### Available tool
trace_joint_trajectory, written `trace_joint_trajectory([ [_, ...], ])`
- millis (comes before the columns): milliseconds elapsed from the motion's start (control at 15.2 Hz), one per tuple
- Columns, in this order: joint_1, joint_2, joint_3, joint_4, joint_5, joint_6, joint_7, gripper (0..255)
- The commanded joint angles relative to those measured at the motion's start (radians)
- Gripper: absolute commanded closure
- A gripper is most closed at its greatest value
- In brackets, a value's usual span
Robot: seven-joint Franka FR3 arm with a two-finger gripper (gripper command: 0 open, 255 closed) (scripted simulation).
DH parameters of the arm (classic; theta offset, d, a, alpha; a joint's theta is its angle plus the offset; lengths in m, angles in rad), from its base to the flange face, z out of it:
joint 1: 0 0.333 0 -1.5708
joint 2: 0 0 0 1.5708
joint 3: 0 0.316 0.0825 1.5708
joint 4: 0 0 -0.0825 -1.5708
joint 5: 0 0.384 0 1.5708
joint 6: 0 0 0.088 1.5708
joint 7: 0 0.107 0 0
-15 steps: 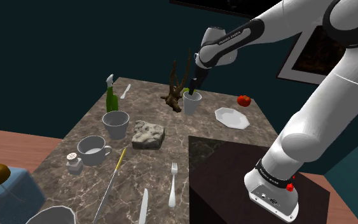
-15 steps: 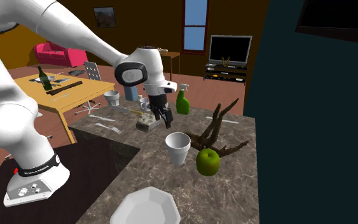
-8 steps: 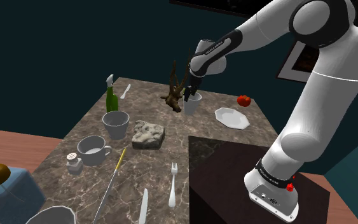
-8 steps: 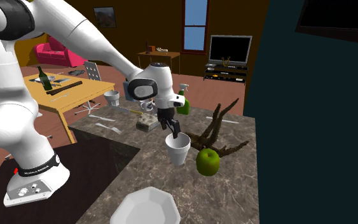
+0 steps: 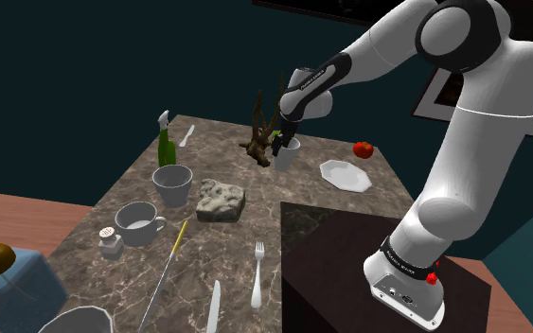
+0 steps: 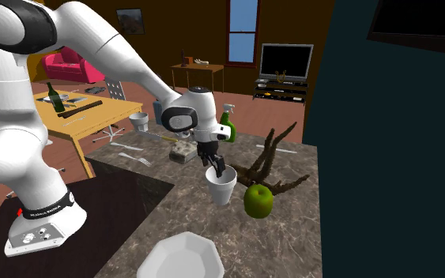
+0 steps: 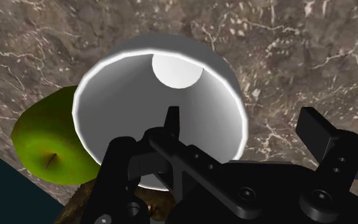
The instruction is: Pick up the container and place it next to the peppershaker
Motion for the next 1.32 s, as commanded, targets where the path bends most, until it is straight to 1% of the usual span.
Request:
trace_joint_trajectory([
  [0, 0.0, 0.001, 0.0, -0.001, 0.0, 0.001, -0.001, 0],
  [198, 0.0, 0.0, 0.0, -0.001, 0.0, 0.001, 0.0, 0],
  [264, 0.0, 0.0, 0.0, -0.001, 0.0, 0.001, 0.0, 255],
  [858, 0.0, 0.001, 0.0, -0.001, 0.0, 0.001, 0.0, 255],
  [1254, 0.005, -0.061, -0.008, 0.013, -0.024, -0.073, 0.018, 255],
])
